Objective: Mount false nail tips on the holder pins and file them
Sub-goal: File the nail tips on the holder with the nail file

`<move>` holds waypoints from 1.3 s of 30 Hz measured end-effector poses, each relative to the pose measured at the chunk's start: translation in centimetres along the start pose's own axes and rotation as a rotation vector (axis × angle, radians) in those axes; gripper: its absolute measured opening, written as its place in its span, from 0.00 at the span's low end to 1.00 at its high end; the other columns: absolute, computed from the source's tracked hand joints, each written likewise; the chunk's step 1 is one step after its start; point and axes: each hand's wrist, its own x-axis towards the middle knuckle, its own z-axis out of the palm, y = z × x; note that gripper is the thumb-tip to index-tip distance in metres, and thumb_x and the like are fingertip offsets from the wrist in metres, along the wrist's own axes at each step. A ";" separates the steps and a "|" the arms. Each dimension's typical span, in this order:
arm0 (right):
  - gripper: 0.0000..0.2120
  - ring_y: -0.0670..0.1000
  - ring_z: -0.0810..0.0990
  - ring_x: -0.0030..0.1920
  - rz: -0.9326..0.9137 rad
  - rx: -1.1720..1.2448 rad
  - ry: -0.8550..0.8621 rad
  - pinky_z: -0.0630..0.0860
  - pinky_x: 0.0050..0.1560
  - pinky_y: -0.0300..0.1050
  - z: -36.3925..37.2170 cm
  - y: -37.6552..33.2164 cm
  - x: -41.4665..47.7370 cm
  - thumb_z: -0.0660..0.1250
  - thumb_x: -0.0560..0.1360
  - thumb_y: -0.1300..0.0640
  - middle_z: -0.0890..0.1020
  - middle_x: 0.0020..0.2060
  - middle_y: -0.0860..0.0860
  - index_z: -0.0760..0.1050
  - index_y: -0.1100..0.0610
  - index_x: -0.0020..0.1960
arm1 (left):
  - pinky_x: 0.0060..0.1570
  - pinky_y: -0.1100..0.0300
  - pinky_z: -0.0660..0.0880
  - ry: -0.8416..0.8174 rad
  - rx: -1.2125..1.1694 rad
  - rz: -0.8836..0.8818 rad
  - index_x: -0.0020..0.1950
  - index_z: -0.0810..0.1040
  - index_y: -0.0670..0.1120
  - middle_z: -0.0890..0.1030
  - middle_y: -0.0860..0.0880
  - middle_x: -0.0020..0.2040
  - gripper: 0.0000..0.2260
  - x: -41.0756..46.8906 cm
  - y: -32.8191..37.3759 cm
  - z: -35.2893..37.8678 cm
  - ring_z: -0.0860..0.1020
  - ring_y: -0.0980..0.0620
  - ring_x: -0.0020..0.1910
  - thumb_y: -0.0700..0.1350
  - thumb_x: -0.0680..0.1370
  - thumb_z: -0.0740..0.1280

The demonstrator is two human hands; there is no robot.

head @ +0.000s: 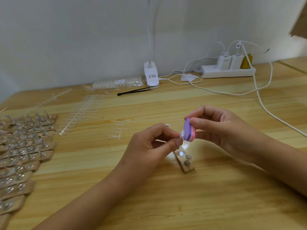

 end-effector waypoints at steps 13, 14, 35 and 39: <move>0.08 0.49 0.85 0.46 0.044 0.040 -0.070 0.80 0.47 0.39 -0.4 0.0 0.0 0.76 0.70 0.54 0.84 0.44 0.52 0.83 0.54 0.48 | 0.44 0.66 0.77 0.080 0.077 -0.006 0.43 0.82 0.51 0.84 0.53 0.41 0.05 0.1 -0.1 -0.1 0.83 0.57 0.41 0.41 0.75 0.73; 0.08 0.48 0.84 0.45 0.060 0.033 -0.132 0.80 0.48 0.39 -0.2 -0.1 -0.1 0.76 0.70 0.54 0.84 0.44 0.52 0.83 0.54 0.48 | 0.44 0.65 0.78 0.108 0.075 -0.011 0.44 0.82 0.51 0.85 0.52 0.41 0.04 0.2 -0.1 -0.3 0.83 0.56 0.41 0.42 0.75 0.73; 0.11 0.45 0.83 0.40 0.199 0.173 -0.004 0.81 0.41 0.37 -1.4 -0.4 0.5 0.74 0.66 0.54 0.84 0.41 0.52 0.85 0.54 0.48 | 0.32 0.71 0.64 -0.132 0.497 0.010 0.49 0.86 0.57 0.74 0.63 0.26 0.06 0.0 -0.6 -1.1 0.70 0.62 0.27 0.49 0.74 0.74; 0.12 0.45 0.83 0.40 0.202 0.159 0.003 0.81 0.41 0.39 -1.6 -0.4 0.6 0.74 0.66 0.53 0.84 0.41 0.51 0.85 0.53 0.48 | 0.32 0.67 0.65 -0.129 0.632 0.105 0.47 0.86 0.54 0.72 0.60 0.26 0.03 -0.1 -0.1 -1.8 0.70 0.62 0.27 0.50 0.75 0.73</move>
